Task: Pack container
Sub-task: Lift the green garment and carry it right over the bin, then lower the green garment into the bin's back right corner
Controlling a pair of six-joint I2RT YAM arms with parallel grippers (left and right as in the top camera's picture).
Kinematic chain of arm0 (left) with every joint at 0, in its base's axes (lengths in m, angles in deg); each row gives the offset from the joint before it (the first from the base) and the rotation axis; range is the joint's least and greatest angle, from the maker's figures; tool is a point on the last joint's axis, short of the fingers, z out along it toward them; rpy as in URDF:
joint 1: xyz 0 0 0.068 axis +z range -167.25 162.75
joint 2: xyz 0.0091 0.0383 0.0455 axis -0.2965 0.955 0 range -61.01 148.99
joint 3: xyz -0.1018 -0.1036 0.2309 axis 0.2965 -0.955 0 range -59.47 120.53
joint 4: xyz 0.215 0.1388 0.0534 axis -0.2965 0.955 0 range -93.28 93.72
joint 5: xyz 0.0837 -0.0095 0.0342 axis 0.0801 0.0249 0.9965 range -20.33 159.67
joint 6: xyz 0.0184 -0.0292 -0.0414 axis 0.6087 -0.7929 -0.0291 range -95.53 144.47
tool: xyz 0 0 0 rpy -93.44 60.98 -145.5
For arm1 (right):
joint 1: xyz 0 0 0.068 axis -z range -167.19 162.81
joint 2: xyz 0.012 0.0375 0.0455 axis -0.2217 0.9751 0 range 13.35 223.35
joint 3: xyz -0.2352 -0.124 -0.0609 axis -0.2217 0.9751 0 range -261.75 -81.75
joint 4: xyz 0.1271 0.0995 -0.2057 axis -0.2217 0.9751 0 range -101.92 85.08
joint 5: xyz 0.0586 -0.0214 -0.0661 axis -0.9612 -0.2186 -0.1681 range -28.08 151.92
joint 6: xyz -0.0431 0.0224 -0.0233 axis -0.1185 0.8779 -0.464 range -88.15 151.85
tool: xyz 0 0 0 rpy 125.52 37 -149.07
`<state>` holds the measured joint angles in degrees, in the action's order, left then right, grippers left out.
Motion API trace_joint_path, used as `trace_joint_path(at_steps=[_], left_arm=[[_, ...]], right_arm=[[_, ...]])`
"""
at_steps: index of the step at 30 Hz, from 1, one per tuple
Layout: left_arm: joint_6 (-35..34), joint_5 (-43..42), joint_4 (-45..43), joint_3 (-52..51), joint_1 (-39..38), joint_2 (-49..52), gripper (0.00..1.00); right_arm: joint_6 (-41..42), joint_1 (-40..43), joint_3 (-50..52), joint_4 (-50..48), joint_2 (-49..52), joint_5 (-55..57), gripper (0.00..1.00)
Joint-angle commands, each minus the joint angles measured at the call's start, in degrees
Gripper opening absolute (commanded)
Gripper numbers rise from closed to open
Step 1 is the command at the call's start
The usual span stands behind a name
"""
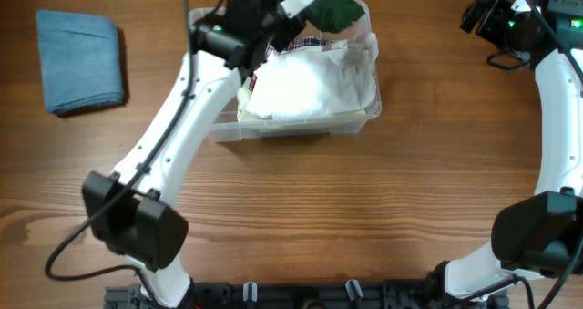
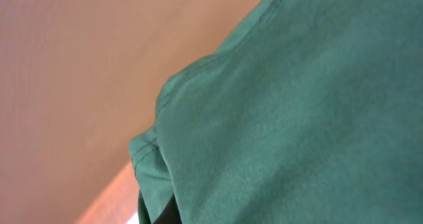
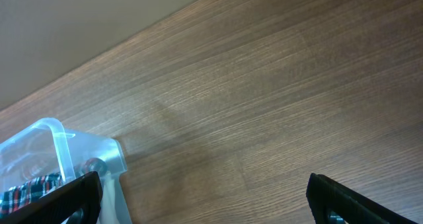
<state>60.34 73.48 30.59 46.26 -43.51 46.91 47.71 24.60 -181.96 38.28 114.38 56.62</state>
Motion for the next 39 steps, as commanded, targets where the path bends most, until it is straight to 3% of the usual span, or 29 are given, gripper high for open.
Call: trace_joint_path(at_steps=[1,9,16,39], left_arm=[[9.18,1.68,-2.45,1.42,-0.04,2.23,0.04],[7.91,4.17,-4.24,1.42,-0.17,7.06,0.04],[-0.66,6.32,-6.03,1.42,-0.39,9.53,0.04],[-2.1,4.61,-5.46,1.42,-2.49,16.52,0.04]], right_arm=[[0.83,-0.04,0.26,-0.02,0.76,0.42,1.0],[0.83,-0.04,0.26,-0.02,0.76,0.42,1.0],[0.83,-0.04,0.26,-0.02,0.76,0.42,1.0],[0.85,-0.04,0.26,-0.02,0.76,0.42,1.0]])
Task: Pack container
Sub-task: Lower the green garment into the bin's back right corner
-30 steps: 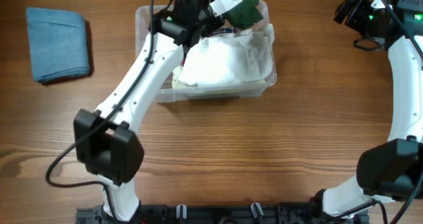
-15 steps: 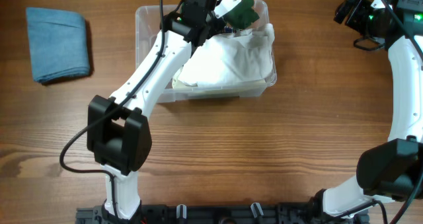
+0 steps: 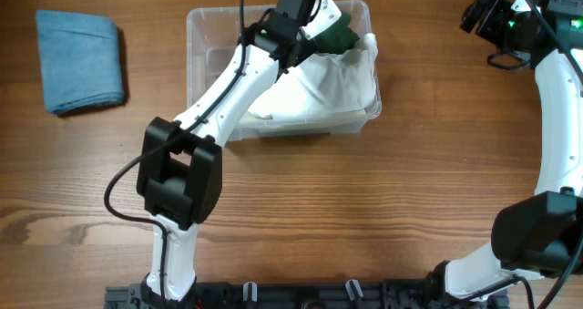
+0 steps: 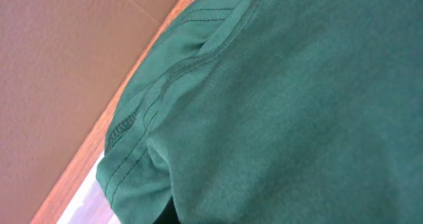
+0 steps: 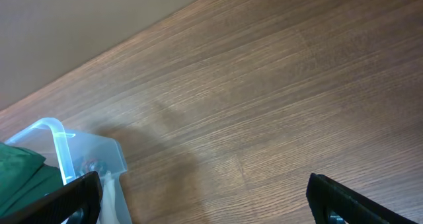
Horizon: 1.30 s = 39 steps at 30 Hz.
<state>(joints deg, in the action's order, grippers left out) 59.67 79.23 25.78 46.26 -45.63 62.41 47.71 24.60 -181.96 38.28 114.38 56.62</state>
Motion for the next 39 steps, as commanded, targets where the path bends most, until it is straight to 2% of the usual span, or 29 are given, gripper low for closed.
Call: trace_joint_path(at_steps=[1,3,4,5,6,8,10,16,25,32,36,39], left_arm=[[-1.42,-1.14,-0.63,1.42,-0.37,1.22,0.04],[-1.42,-1.14,-0.74,1.42,-0.37,2.1,0.04],[-1.42,-1.14,-0.87,1.42,-0.37,2.38,0.08],[-1.42,-1.14,-1.03,1.42,-0.37,2.4,0.22],[-1.42,-1.14,-1.31,1.42,-0.37,2.4,0.42],[-1.42,-1.11,-2.19,1.42,-0.44,2.38,0.56],[-1.42,-1.07,-3.17,1.44,-0.44,2.29,0.63],[-2.36,0.42,-3.76,1.44,-2.19,0.28,0.62],[-14.75,0.57,-4.28,1.49,-4.7,-6.12,0.59],[-26.18,0.5,-4.5,1.49,-6.01,-6.49,0.6],[-29.94,0.31,-6.8,1.49,-6.01,-6.4,0.6],[-30.36,0.37,-7.69,1.46,-5.81,-6.19,0.52]], right_arm=[[0.83,-0.04,0.26,-0.02,0.76,0.42,1.0],[0.83,-0.04,0.26,-0.02,0.76,0.42,1.0],[0.85,-0.04,0.26,-0.02,0.76,0.42,1.0],[0.85,-0.04,0.26,-0.02,0.76,0.42,1.0],[0.85,-0.04,0.26,-0.02,0.76,0.42,0.99],[0.85,-0.04,0.26,-0.02,0.76,0.42,1.0],[0.85,-0.04,0.26,-0.02,0.76,0.42,1.0],[0.83,-0.04,0.26,-0.02,0.76,0.42,1.0],[0.83,-0.04,0.26,-0.02,0.76,0.42,1.0],[0.81,-0.04,0.26,-0.02,0.76,0.42,1.0],[0.83,-0.04,0.26,-0.02,0.76,0.39,1.0],[0.83,-0.04,0.26,-0.02,0.76,0.42,1.0]])
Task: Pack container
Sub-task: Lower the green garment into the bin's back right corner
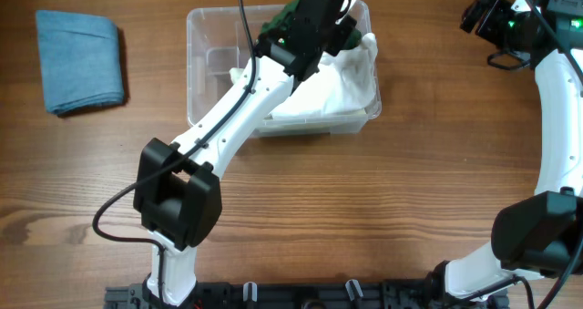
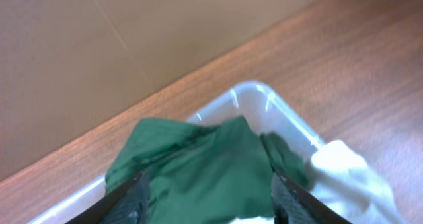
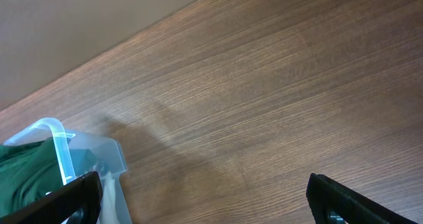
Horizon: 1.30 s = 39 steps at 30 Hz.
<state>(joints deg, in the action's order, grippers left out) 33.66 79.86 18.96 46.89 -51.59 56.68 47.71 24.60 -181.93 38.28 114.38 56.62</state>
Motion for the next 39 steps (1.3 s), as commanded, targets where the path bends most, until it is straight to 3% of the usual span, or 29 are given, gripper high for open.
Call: trace_joint_path(at_steps=[1,8,11,39], left_arm=[[-5.62,-0.26,-1.05,0.83,0.35,-0.46,0.5],[-25.7,-0.24,-1.03,0.81,1.46,0.76,0.12],[-30.51,0.0,-2.01,0.81,1.51,2.32,0.04],[-32.57,0.59,-5.9,0.81,1.62,16.83,0.04]], right_arm=[[0.83,-0.04,0.24,-0.02,0.76,0.42,1.0],[0.83,-0.04,0.24,-0.02,0.76,0.42,1.0],[0.83,-0.04,0.24,-0.02,0.76,0.42,1.0],[0.85,-0.04,0.24,-0.02,0.76,0.42,1.0]])
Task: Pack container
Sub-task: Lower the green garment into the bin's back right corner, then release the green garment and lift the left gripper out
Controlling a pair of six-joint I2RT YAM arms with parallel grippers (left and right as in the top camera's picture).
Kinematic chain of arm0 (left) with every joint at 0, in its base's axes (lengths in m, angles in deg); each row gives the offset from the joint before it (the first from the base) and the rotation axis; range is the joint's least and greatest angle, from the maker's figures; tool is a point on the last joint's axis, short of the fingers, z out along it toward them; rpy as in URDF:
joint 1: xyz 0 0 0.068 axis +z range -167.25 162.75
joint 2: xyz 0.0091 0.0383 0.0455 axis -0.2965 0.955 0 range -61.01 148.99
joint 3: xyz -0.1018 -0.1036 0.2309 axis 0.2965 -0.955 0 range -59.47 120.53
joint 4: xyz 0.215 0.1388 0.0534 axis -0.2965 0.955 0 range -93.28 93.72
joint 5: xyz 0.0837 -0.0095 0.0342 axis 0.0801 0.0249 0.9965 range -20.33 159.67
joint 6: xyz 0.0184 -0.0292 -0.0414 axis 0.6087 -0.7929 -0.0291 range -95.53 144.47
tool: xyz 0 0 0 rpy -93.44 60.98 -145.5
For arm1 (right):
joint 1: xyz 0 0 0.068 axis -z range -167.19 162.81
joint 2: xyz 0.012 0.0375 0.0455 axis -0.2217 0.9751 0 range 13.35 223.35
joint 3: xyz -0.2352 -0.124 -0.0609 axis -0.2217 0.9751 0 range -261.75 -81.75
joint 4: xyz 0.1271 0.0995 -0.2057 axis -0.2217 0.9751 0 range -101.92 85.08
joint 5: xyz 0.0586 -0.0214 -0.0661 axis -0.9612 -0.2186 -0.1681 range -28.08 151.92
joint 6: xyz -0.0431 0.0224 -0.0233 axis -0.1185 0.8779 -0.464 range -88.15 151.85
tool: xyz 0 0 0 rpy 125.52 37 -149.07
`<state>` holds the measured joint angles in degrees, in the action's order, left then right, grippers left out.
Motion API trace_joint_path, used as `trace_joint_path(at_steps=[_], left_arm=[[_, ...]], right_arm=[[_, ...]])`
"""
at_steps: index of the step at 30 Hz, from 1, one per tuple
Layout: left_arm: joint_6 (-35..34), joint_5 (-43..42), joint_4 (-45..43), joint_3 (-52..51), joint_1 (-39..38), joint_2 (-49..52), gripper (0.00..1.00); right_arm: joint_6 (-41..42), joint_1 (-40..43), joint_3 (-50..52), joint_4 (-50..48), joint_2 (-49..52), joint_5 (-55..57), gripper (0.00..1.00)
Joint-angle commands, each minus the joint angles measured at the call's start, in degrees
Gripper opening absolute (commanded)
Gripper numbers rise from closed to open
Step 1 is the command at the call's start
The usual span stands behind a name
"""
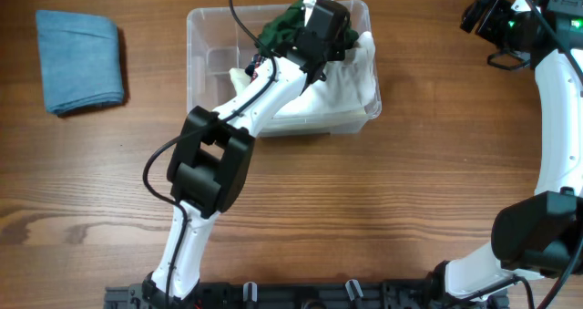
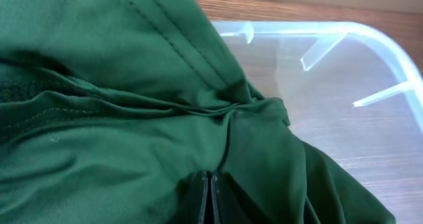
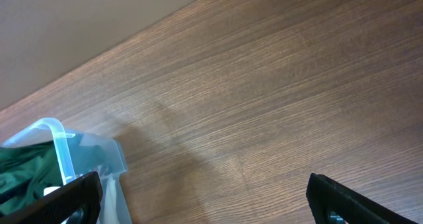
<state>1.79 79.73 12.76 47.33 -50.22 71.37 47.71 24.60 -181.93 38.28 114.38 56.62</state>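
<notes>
A clear plastic container stands at the back middle of the table. Inside it a white cloth fills the right side, and a dark green garment lies bunched against the far wall. My left gripper is down in the container. In the left wrist view its fingers are shut tight together, their tips pushed into the green garment, with no cloth visible between them. My right gripper stands open far to the right, over bare wood. The container's corner shows at its left.
A folded blue cloth lies at the back left of the wooden table. The left arm stretches over the container's middle. The right arm stands along the right edge.
My left gripper was open above the container with the green garment lying below it. Now it is shut and pressed down into that garment. The right arm has not moved.
The green garment first hung from my left gripper over the container's far right corner. Then it was lower, at the container's rim. Later it lay in the container with the gripper open above it. Now the shut gripper pushes into it.
</notes>
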Motion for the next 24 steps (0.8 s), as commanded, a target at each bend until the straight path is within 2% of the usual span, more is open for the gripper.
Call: trace_joint_path(at_steps=[1,7,13,16,17,21,24], left_arm=[[-0.7,0.7,-0.02,0.37,0.24,2.14,0.04],[-0.07,0.74,0.11,0.37,-0.2,-0.11,0.04],[-0.07,0.98,2.78,0.37,-0.2,-7.58,0.09],[0.0,1.05,6.19,0.37,-0.11,-12.13,0.15],[0.2,1.66,7.89,0.37,-0.11,-14.08,0.18],[4.48,3.65,13.46,0.37,-0.13,-20.06,0.42],[5.92,5.68,17.99,0.37,0.31,-24.41,0.72]], right_arm=[[0.85,-0.04,0.24,-0.02,0.76,0.42,1.0],[0.83,-0.04,0.24,-0.02,0.76,0.42,1.0],[0.83,-0.04,0.24,-0.02,0.76,0.42,1.0],[0.83,-0.04,0.24,-0.02,0.76,0.42,1.0],[0.83,-0.04,0.24,-0.02,0.76,0.42,1.0],[0.85,-0.04,0.24,-0.02,0.76,0.42,1.0],[0.85,-0.04,0.24,-0.02,0.76,0.39,1.0]])
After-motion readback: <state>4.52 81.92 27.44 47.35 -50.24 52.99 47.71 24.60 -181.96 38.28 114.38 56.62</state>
